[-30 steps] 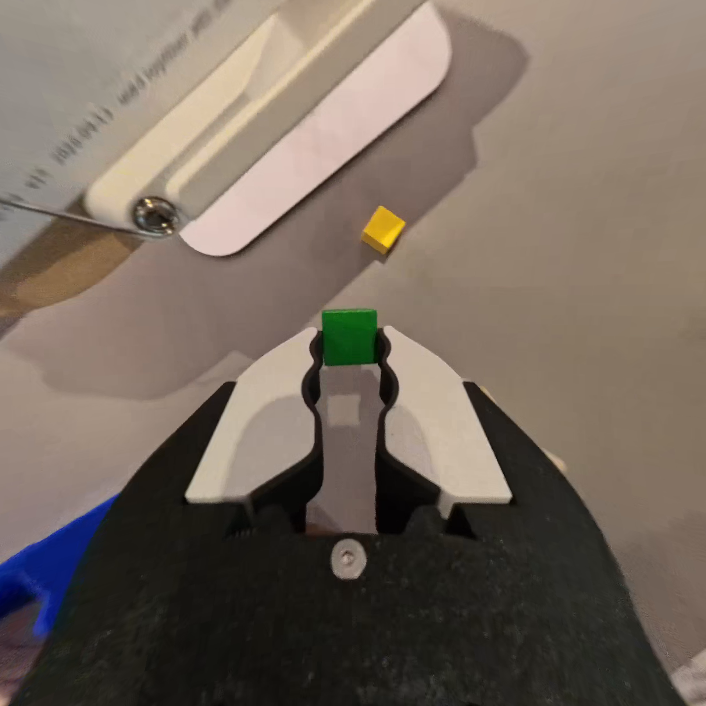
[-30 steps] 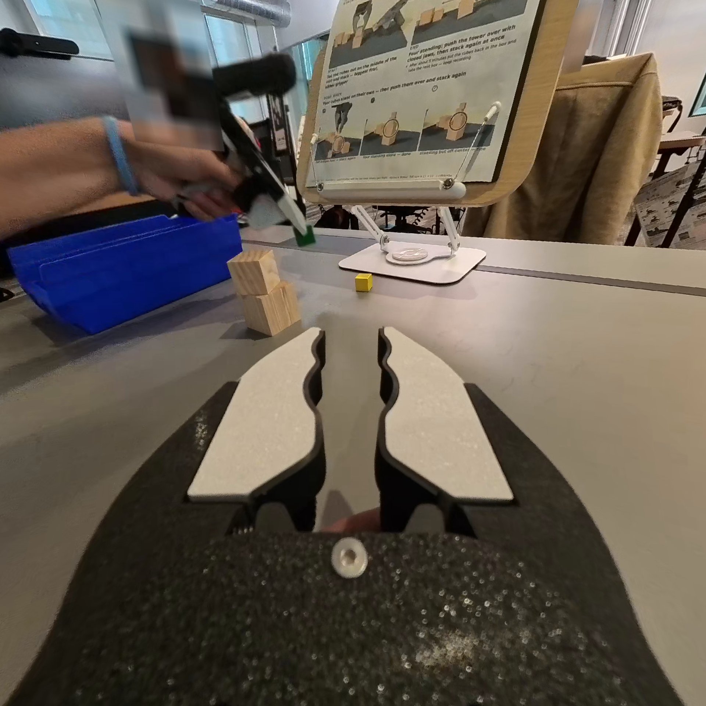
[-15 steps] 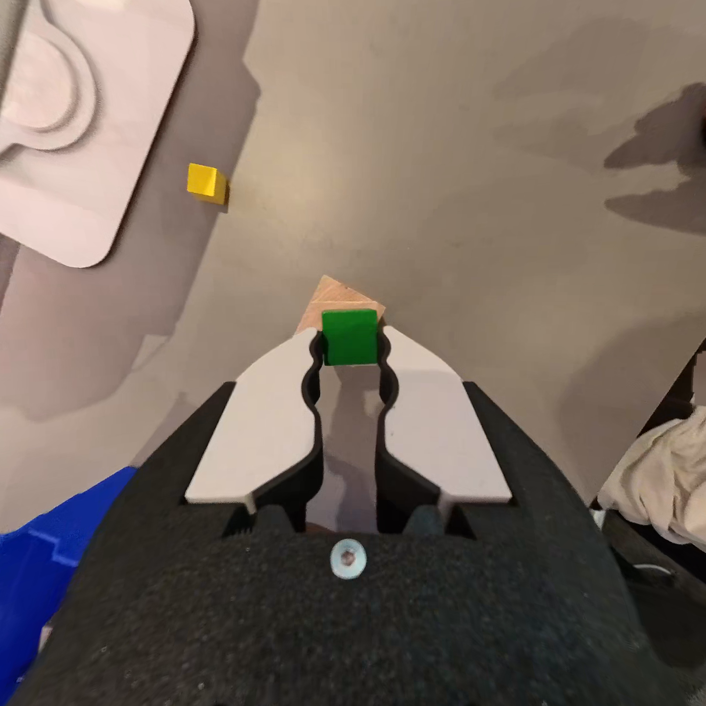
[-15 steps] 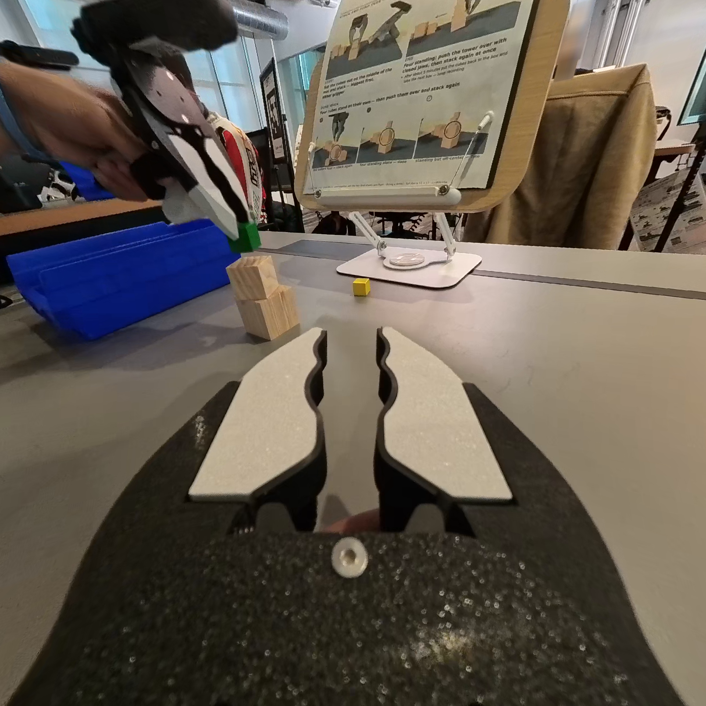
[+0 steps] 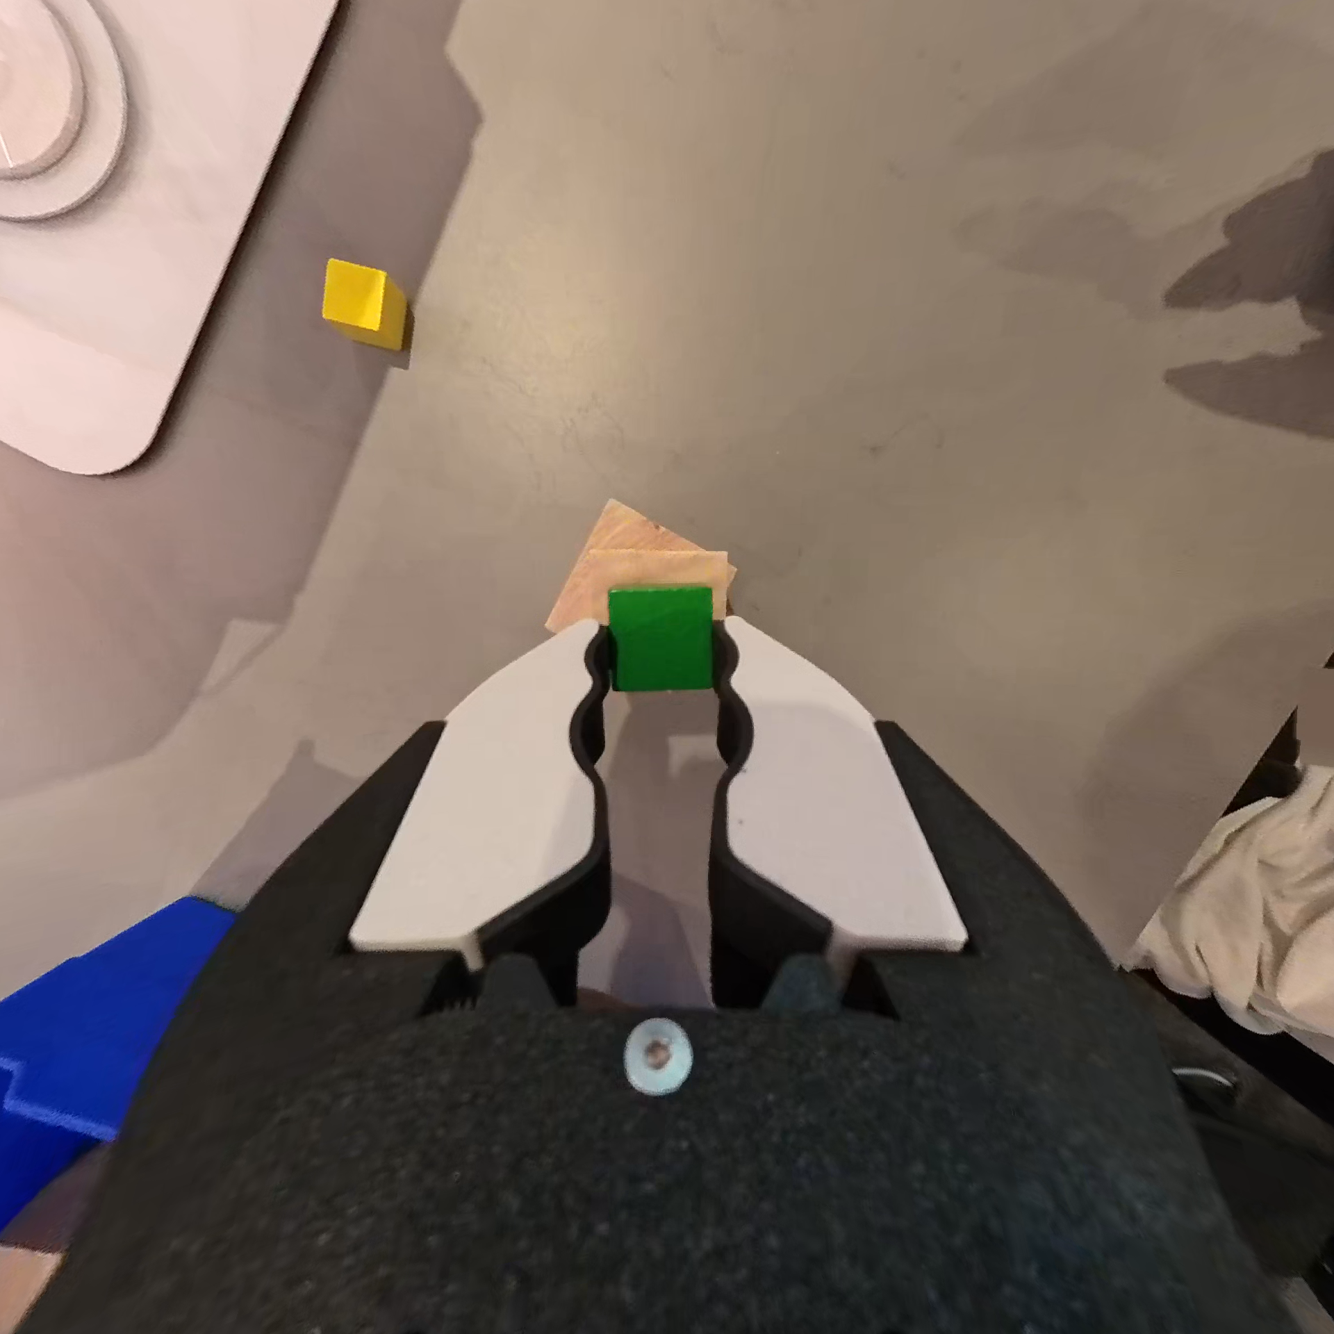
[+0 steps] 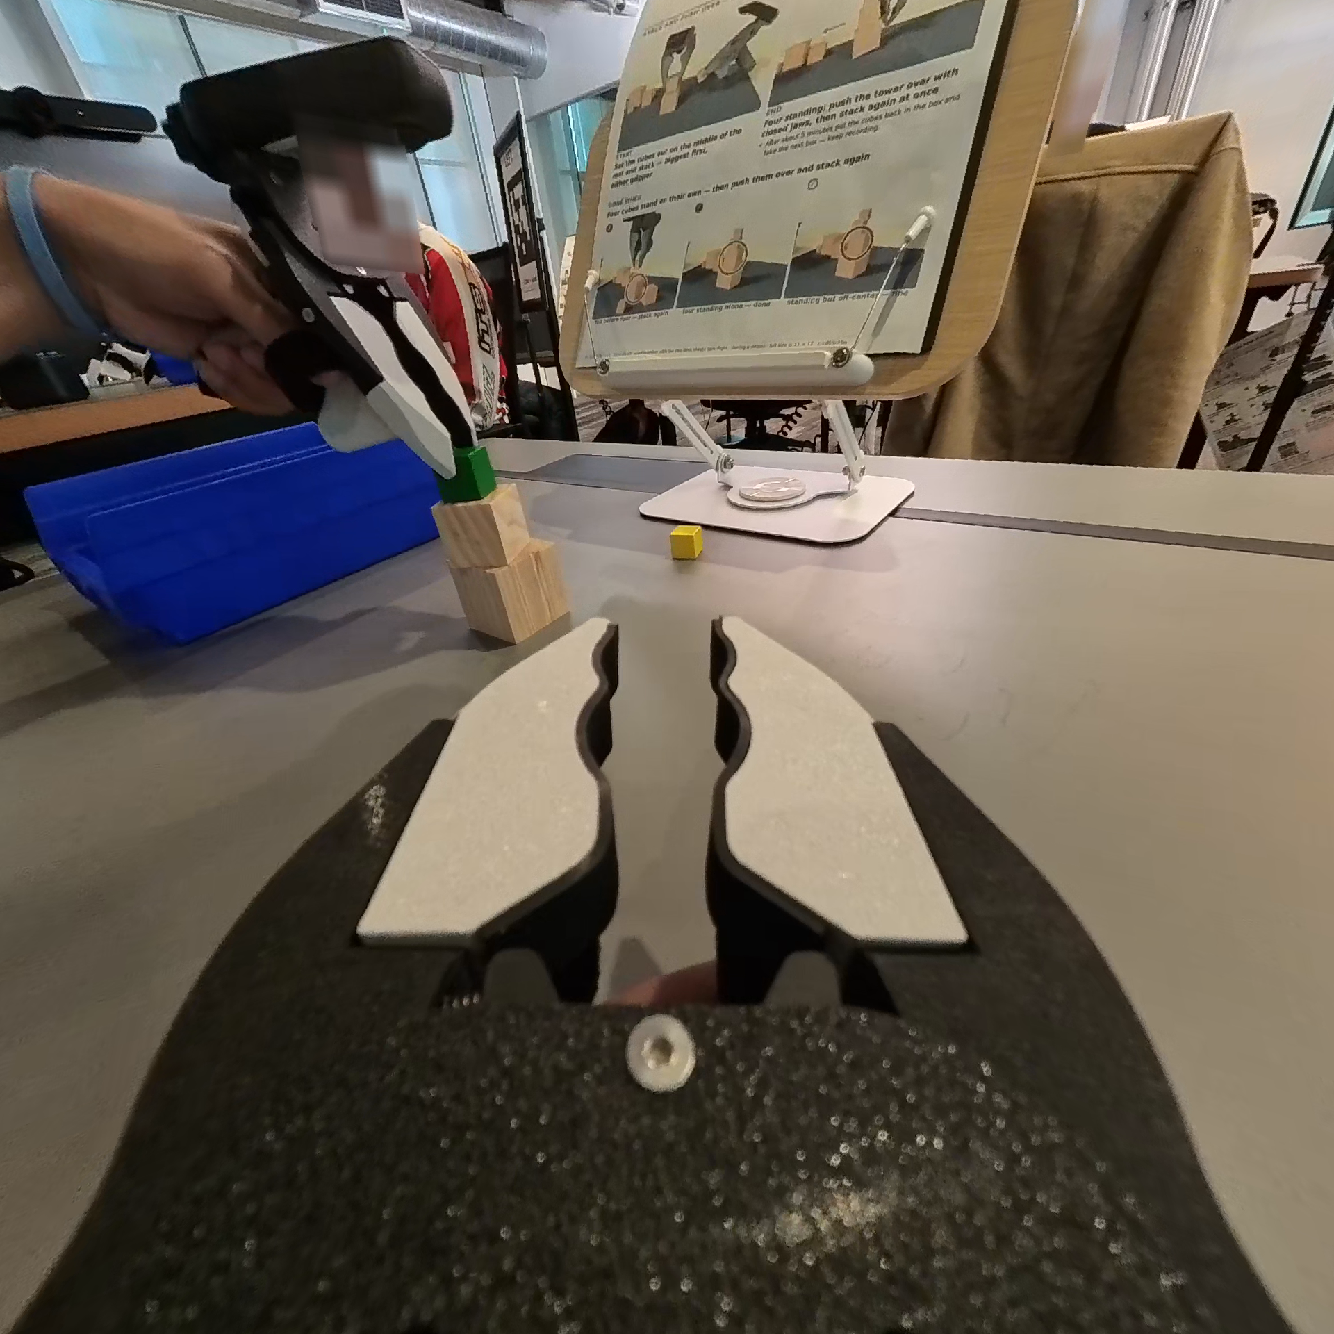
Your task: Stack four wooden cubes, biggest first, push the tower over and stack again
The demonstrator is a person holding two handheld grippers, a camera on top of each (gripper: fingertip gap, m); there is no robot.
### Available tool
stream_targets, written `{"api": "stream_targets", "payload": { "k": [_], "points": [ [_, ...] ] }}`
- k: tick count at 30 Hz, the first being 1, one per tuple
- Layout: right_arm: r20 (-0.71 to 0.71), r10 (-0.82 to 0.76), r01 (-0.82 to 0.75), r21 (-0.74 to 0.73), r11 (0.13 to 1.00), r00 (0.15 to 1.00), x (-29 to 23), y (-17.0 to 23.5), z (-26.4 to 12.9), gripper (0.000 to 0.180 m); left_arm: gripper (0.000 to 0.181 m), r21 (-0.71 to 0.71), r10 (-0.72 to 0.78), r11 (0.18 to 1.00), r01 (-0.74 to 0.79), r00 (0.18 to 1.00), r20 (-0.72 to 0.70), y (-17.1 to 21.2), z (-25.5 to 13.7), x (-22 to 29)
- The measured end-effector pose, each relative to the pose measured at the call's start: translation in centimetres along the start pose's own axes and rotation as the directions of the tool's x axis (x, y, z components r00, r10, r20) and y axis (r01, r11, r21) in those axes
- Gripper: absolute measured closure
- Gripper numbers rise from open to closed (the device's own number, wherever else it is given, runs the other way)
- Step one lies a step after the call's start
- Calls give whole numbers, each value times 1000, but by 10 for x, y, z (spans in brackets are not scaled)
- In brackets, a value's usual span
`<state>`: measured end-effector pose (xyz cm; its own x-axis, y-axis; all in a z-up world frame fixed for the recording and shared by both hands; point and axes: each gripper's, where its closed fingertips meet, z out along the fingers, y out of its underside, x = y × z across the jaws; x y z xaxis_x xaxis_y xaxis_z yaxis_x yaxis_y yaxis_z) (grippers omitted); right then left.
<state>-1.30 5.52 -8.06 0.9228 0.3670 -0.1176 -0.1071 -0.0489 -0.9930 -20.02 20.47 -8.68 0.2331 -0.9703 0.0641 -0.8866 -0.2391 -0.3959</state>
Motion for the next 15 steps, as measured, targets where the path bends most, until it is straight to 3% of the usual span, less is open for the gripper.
{"api": "stream_targets", "payload": {
  "k": [7,12,15],
  "points": [
    [-1,-2,2,3,1000,1000,0,0,-1,156,153,10,9,1000,-9,1000,-21,-2,1,2],
    [1,-1,1,3,1000,1000,0,0,-1,156,132,25,14,1000,-14,1000,-10,-5,-1,2],
    [1,-2,2,4,1000,1000,0,-1,-1,156,122,121,16,992,-20,999,28,-18,-26,2]
  ]
}}
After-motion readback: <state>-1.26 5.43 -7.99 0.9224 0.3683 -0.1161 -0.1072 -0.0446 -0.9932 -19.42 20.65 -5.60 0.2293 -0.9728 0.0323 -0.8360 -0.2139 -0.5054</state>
